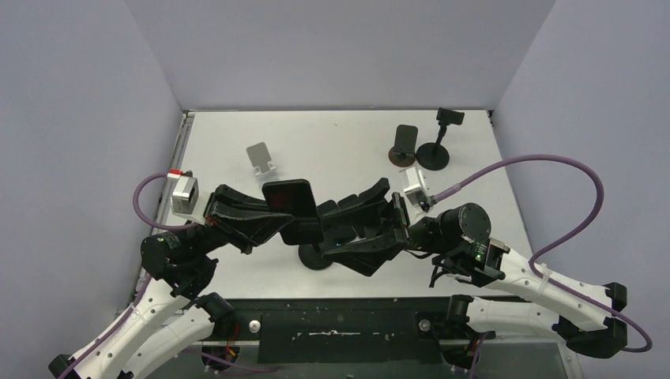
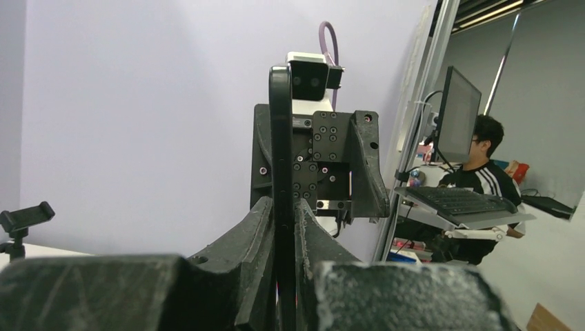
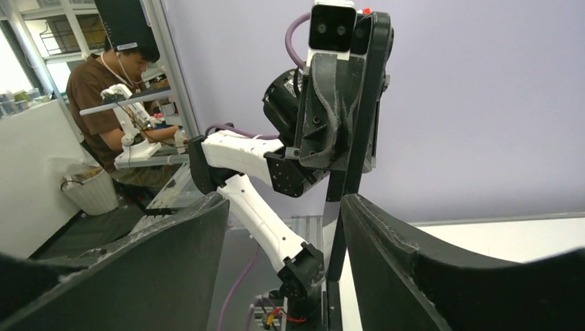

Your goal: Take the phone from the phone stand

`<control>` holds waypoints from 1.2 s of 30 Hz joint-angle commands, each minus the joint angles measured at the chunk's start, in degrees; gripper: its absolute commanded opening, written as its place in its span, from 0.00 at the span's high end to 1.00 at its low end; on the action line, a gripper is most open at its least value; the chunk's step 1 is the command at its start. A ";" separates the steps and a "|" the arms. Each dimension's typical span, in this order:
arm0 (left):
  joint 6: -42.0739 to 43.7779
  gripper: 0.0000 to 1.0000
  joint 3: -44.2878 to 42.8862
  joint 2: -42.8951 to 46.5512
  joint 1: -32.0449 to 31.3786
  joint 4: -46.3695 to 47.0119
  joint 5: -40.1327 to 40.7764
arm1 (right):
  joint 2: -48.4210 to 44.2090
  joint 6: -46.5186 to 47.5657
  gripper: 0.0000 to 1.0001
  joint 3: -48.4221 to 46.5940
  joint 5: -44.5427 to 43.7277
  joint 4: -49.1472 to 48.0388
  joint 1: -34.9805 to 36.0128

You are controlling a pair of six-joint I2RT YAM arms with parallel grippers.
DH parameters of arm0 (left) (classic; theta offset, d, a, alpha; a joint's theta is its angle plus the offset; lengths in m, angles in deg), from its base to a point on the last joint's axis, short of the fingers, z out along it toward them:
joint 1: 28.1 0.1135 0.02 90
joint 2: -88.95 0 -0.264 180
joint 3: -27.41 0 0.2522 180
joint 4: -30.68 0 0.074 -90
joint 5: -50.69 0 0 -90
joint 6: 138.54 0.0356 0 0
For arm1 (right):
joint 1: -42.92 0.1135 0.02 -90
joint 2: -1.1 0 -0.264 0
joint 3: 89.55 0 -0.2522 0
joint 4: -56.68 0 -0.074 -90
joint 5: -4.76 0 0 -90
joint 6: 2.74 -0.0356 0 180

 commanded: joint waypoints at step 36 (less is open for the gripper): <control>11.22 0.27 1.27 4.71 -0.15 -10.93 7.19 | 4.68 3.27 1.00 -4.93 -12.78 3.38 -1.09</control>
